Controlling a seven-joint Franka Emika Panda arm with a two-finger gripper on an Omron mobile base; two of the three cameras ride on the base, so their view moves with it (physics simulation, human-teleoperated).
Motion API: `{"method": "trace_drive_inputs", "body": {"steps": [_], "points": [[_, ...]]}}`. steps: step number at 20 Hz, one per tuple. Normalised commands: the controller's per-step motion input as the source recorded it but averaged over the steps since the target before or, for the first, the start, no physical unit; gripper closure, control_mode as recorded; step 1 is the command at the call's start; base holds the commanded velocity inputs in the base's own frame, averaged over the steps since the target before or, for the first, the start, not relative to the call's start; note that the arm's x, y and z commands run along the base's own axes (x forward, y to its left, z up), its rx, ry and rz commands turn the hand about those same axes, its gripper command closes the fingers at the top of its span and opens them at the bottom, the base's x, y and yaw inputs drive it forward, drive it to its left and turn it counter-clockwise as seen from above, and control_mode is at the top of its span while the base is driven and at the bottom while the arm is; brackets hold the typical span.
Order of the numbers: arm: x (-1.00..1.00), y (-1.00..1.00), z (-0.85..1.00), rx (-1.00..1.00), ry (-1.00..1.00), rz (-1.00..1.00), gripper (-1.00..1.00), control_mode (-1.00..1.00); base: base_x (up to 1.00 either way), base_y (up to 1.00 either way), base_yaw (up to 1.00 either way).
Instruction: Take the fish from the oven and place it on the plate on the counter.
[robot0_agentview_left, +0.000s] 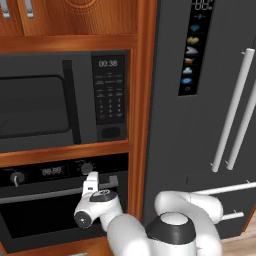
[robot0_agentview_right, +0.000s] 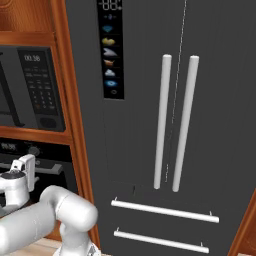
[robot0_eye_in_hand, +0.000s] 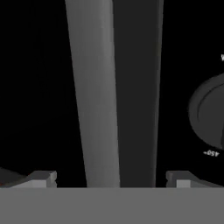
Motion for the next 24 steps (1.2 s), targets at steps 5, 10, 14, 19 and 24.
{"method": "trace_drive_inputs", "body": {"steps": [5,10,14,19,24], "points": [[0.30,0.02,-0.39,-0.02,-0.01,0.06,-1.00,-1.00,0.00,0.00,0.00],[0.41,0.00,-0.24,0.00,0.00,0.06,-1.00,-1.00,0.00,0.00,0.00],[0.45,0.00,-0.17,0.00,-0.02,0.10,1.00,-1.00,0.00,0.00,0.00],[0.21,0.00,-0.11,0.00,0.07,0.08,1.00,-1.00,0.00,0.00,0.00],[-0.09,0.34,-0.13,-0.12,0.47,0.00,1.00,-1.00,0.00,0.00,0.00]]}}
